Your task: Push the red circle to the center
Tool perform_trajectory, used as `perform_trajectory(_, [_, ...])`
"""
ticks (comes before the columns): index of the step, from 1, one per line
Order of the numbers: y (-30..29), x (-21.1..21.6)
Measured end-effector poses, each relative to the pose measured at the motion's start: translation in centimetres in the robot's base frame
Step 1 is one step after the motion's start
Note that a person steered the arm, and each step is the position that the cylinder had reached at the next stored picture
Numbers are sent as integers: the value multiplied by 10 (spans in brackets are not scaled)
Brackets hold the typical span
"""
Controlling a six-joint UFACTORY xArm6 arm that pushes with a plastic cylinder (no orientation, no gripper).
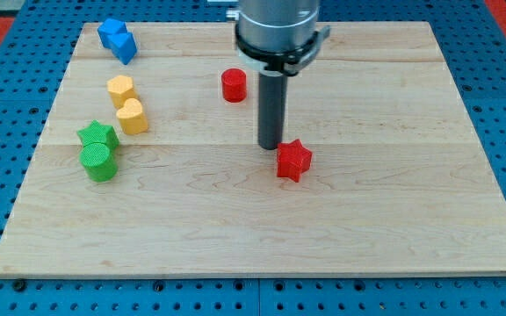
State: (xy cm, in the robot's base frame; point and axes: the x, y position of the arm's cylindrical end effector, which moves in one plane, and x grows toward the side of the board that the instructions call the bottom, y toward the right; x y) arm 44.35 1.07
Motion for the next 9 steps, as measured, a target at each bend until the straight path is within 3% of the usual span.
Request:
perform_trajectory(2, [46,23])
perform_trajectory(4, [79,-136])
perform_trajectory(5, [-7,-154])
perform_trajectory(6, [-62,-150])
perform_trajectory(7, [-48,-93])
perform_trajectory(8, [37,-90])
perform_trajectory(9, [32,-96])
